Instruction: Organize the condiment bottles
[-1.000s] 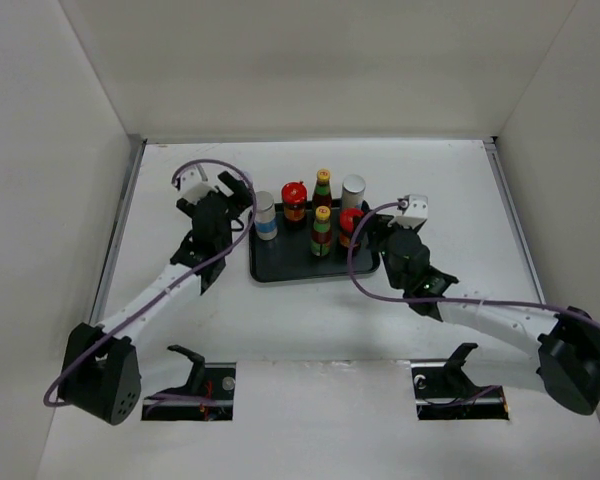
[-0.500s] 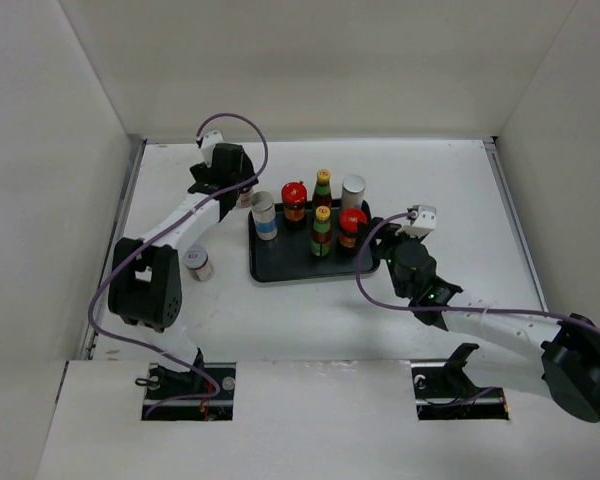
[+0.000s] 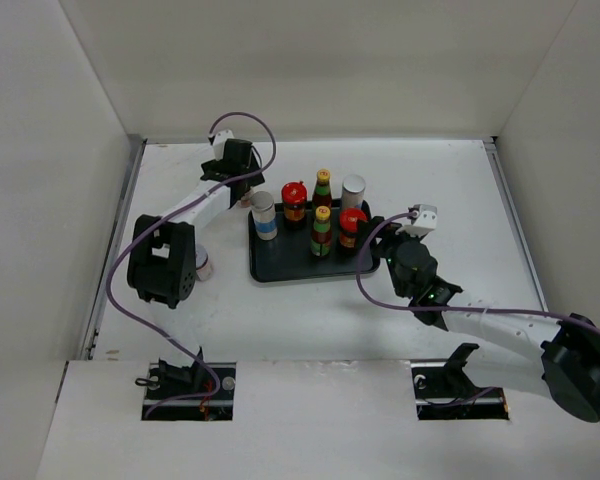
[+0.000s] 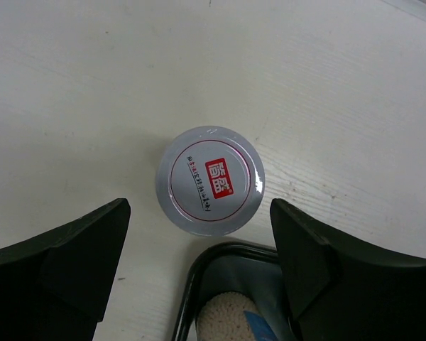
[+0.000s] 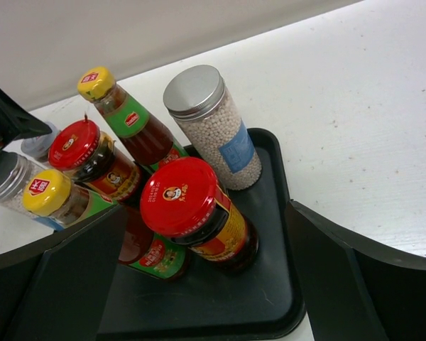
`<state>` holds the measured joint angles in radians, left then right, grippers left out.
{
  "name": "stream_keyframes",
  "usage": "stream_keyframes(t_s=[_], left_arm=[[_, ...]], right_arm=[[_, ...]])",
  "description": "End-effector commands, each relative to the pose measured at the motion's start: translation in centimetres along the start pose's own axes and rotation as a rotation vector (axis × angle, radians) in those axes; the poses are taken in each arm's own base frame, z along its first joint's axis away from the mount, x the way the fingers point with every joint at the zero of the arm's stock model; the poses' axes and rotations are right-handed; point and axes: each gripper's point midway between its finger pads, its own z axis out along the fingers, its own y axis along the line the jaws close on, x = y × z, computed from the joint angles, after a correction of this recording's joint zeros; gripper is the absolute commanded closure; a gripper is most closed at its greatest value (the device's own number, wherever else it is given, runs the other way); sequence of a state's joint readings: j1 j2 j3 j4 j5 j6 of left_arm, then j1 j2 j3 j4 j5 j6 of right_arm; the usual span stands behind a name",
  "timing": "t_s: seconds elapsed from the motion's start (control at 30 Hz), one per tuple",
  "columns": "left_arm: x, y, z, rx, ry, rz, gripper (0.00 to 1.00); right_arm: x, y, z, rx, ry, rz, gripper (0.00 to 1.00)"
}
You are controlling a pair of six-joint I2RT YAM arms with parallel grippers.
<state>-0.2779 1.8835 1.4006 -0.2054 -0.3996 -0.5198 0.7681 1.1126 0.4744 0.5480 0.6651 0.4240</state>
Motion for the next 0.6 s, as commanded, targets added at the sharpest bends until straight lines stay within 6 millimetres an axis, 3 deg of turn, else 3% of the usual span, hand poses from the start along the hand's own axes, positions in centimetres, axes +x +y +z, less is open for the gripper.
stream_keyframes(t_s=[0.0,0.23,0.37,0.5,0.57], left_arm=[[-2.6,-0.7,0.6,0.025,-0.054,-0.041,0.21],[-2.6,-1.2,1.7,0.053,-0.062,-0.06,0.24],[-2.8,-1.8,2.0,0.074,-0.065,-0.06,0.31],[-3.2,-1.4,2.1,0.069,-0.069,-0.062,0.54],[-3.7,-0.9,1.5,0.066,-0.084,-0.069,0.61]], right_arm=[[-1.4,1.6,-0.1,-0.052,-0.043,0.05,0.0],[-0.5,2.4,0.3,-0.07,-0.015,0.023,0.0],[-0.2,2.5,0.3,-0.075,-0.007,0.019,0.0],[-0.2,2.5,0.3,-0.075,-0.007,0.019,0.0],[-0.2,2.7,0.3,-0.079,-0.005,0.019,0.0]])
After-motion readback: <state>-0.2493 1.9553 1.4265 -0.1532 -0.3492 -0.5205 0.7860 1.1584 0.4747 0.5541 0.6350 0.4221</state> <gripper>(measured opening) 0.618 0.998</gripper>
